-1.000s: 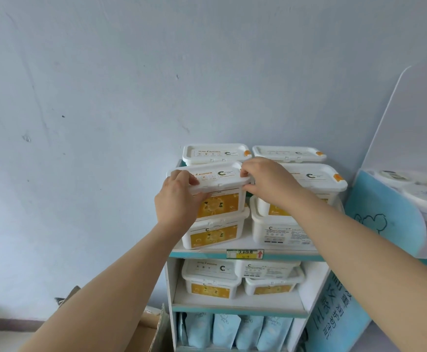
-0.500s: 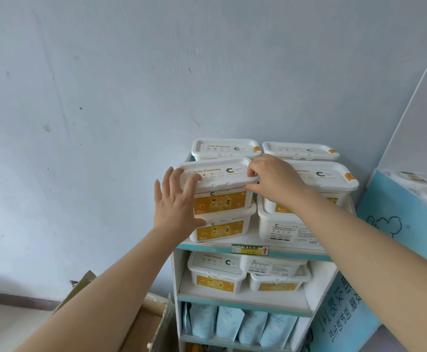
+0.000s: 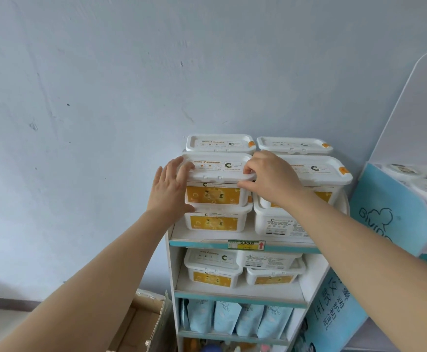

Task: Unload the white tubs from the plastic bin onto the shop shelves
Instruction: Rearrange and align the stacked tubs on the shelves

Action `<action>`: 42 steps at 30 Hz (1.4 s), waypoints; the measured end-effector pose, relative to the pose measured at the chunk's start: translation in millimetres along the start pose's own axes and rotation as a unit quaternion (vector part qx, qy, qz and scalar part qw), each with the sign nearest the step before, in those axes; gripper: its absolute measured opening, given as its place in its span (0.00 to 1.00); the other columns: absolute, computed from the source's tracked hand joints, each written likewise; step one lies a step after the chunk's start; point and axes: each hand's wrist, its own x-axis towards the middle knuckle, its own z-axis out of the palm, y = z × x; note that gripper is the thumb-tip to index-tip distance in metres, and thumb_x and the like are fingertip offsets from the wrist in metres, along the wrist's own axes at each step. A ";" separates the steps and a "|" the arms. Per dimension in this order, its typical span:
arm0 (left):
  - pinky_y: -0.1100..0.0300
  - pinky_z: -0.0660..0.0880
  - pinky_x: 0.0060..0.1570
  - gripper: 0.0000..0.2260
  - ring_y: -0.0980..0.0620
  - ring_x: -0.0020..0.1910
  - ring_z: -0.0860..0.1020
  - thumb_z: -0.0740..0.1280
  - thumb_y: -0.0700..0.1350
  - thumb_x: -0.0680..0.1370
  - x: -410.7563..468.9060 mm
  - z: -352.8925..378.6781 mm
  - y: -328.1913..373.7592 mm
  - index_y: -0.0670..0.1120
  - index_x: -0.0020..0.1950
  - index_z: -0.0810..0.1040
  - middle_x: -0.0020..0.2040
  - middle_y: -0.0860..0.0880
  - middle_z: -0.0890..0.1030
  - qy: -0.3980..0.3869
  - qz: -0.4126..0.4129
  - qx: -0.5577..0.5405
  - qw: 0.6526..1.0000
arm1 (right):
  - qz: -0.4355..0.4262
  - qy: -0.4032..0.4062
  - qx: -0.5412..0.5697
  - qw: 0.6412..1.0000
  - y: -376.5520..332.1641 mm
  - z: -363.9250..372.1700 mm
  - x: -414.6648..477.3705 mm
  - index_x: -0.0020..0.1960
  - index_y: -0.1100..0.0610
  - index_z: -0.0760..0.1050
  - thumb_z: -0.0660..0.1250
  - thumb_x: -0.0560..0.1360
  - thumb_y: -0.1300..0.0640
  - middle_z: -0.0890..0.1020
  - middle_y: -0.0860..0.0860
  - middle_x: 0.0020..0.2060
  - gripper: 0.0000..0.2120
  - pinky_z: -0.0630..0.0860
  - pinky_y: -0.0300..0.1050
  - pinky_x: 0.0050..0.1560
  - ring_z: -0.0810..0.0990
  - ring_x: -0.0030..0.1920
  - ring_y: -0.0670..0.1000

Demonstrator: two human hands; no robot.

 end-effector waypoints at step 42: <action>0.55 0.73 0.53 0.25 0.45 0.61 0.70 0.72 0.54 0.72 7.3 2.0 200.1 0.50 0.66 0.70 0.66 0.46 0.64 0.022 -0.085 -0.057 0.994 | 0.165 0.039 0.261 0.950 151.4 -27.3 -95.7 0.50 0.52 0.70 0.76 0.68 0.54 0.78 0.44 0.45 0.17 0.75 0.41 0.39 0.77 0.43 0.46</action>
